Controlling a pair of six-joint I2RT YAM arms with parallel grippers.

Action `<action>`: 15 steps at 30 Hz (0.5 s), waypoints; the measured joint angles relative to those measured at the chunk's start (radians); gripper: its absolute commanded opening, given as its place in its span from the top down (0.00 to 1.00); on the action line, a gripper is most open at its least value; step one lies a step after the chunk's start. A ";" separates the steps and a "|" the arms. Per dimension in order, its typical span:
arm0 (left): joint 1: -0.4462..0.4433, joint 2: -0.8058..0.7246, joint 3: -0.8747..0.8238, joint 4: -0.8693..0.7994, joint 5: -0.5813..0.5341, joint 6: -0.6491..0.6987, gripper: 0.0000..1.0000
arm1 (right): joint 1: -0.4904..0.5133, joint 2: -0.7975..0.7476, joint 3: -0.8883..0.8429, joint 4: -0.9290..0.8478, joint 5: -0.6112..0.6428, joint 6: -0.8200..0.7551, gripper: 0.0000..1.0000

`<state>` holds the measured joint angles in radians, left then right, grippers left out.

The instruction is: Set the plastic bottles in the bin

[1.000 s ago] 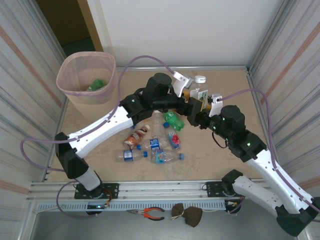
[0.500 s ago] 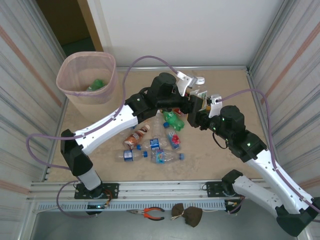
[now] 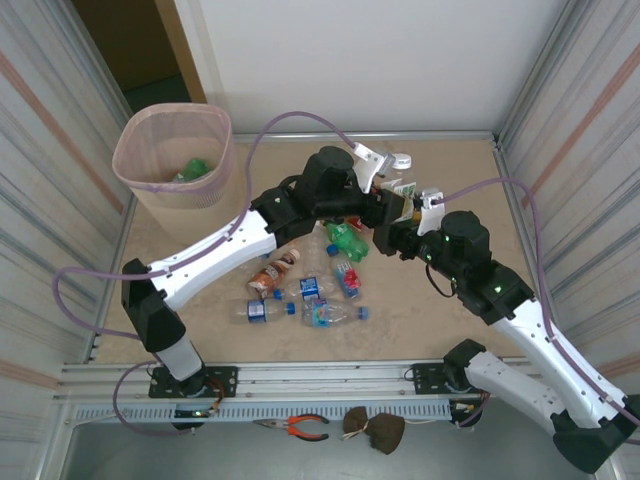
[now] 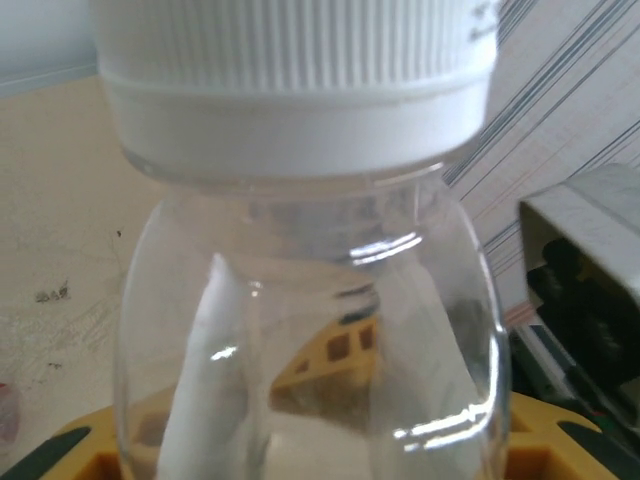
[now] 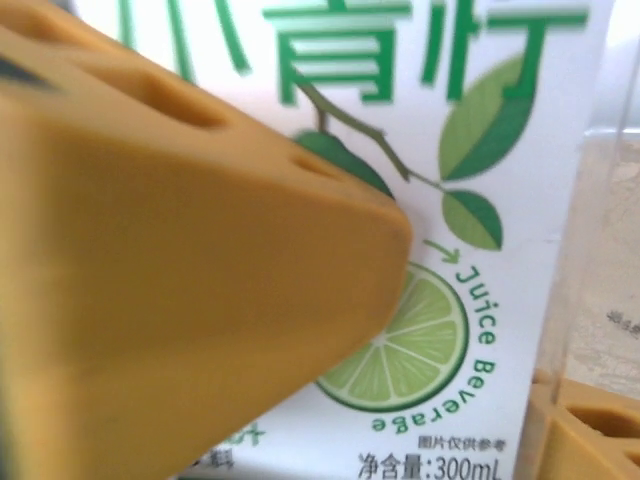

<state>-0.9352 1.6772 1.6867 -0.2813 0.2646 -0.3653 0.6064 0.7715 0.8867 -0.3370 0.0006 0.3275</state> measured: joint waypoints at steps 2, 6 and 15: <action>0.013 -0.004 -0.001 -0.016 0.004 0.005 0.60 | 0.000 -0.006 0.002 0.002 -0.009 0.000 0.11; 0.065 -0.034 -0.016 -0.047 0.008 0.018 0.60 | 0.000 -0.018 0.013 0.006 -0.029 0.000 0.10; 0.337 -0.179 -0.050 -0.106 0.043 0.030 0.60 | 0.000 -0.050 0.026 0.004 -0.019 0.000 0.09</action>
<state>-0.5980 1.4986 1.6363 -0.3878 0.3080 -0.3351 0.6064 0.7216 0.9123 -0.3328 -0.0181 0.3275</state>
